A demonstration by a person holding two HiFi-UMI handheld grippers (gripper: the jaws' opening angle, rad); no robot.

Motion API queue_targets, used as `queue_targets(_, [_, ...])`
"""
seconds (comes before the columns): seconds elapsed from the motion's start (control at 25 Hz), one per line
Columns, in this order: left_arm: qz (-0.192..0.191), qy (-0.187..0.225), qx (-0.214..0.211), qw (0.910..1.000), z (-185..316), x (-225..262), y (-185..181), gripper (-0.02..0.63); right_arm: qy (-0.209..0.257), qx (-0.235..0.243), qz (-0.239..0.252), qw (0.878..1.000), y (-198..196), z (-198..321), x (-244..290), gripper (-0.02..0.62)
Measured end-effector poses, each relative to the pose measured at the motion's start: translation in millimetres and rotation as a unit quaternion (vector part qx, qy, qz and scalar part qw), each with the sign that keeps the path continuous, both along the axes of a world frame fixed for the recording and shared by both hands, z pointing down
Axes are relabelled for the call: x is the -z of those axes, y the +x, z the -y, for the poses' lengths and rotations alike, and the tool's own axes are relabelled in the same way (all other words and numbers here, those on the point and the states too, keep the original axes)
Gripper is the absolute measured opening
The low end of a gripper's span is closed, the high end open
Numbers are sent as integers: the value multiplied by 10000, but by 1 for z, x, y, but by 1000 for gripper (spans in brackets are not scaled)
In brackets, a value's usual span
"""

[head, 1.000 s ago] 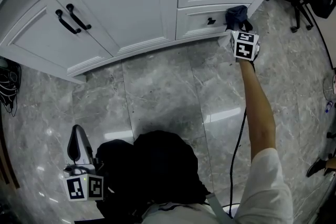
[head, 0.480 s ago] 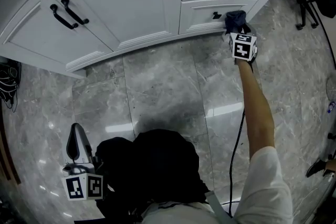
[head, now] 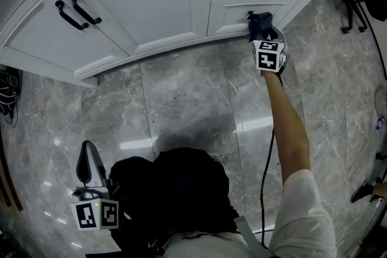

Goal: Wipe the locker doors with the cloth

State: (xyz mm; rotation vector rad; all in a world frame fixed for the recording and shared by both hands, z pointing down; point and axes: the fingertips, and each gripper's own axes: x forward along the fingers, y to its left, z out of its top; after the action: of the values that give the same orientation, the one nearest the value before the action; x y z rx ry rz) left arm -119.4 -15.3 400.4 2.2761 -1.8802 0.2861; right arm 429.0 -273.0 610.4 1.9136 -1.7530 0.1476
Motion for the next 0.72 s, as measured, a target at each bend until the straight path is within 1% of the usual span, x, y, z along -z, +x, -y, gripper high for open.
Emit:
queue_targets(0.16, [-44, 6, -8, 10000, -1, -2, -2, 2, 32, 270, -105, 9996, -32, 0, 1, 67])
queue_targets(0.32, [-87, 27, 10, 10000, -2, -2, -8, 2, 51, 310, 130, 9994, -60, -1, 0, 67])
queue_targets(0.52, [-206, 61, 57, 9998, -5, -5, -16, 2, 59, 237, 386, 9990, -77, 0, -6, 67])
queue_targets(0.72, [-351, 91, 112, 9993, -5, -8, -31, 2, 24, 472, 423, 9980, -117, -2, -3, 67])
